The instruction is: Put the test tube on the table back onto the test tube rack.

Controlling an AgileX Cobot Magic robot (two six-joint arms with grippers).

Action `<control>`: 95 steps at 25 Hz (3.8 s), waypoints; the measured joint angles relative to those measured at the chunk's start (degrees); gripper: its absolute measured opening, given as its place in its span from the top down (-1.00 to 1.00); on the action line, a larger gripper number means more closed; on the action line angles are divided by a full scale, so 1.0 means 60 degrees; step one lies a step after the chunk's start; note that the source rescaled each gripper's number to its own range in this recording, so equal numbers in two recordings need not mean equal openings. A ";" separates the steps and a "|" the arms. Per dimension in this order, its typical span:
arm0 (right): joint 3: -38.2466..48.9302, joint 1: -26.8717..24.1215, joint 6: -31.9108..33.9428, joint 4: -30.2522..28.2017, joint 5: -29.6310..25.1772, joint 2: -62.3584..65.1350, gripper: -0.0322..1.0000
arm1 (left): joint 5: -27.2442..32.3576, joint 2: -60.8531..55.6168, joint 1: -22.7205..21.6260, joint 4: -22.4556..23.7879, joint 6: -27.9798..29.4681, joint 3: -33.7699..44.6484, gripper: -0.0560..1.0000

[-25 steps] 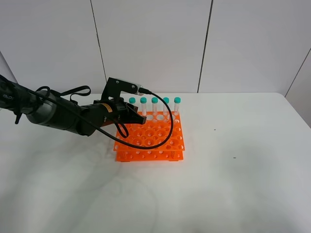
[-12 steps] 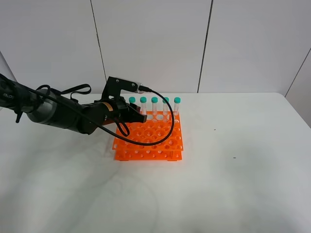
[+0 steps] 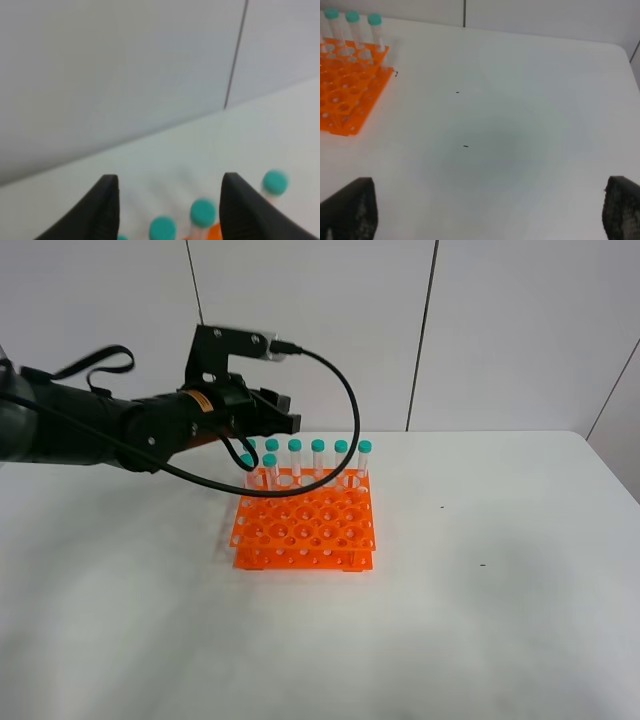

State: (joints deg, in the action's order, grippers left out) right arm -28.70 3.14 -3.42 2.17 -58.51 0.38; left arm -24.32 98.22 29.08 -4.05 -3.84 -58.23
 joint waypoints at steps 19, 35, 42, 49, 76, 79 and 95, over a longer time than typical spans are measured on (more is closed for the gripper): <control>0.0000 0.0000 0.0000 0.0000 0.0000 0.0000 -1.00 | 1.2061 -0.0525 -0.1487 0.0000 0.0014 -0.4231 -1.00; 0.0000 0.0000 0.0000 0.0000 0.0000 0.0000 -1.00 | 1.5287 0.0886 -0.4895 0.0053 0.0024 -0.5234 -1.00; 0.0000 0.0000 0.0000 0.0000 0.0000 0.0000 -1.00 | 1.5287 0.0509 -0.5157 0.0064 0.0071 -0.4457 -1.00; 0.0000 0.0000 0.0000 0.0000 0.0000 0.0000 -1.00 | 1.5287 -0.1537 -0.5157 0.0247 0.0071 -0.1859 -1.00; 0.0000 0.0000 0.0000 0.0000 0.0000 0.0000 -1.00 | 1.4143 -1.3900 -0.5157 0.0302 0.0063 0.4976 -0.98; 0.0000 0.0000 0.0000 0.0000 0.0000 0.0000 -1.00 | 1.4143 -1.4203 -0.5121 0.0302 0.0063 0.4976 -0.98; 0.0000 0.0000 0.0000 0.0000 0.0000 0.0000 -1.00 | 1.4143 -1.4337 -0.4712 0.0302 0.0063 0.4976 -0.98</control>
State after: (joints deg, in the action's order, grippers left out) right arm -28.70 3.14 -3.42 2.17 -58.51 0.38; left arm 60.54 12.19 0.81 -2.24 -3.46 -28.38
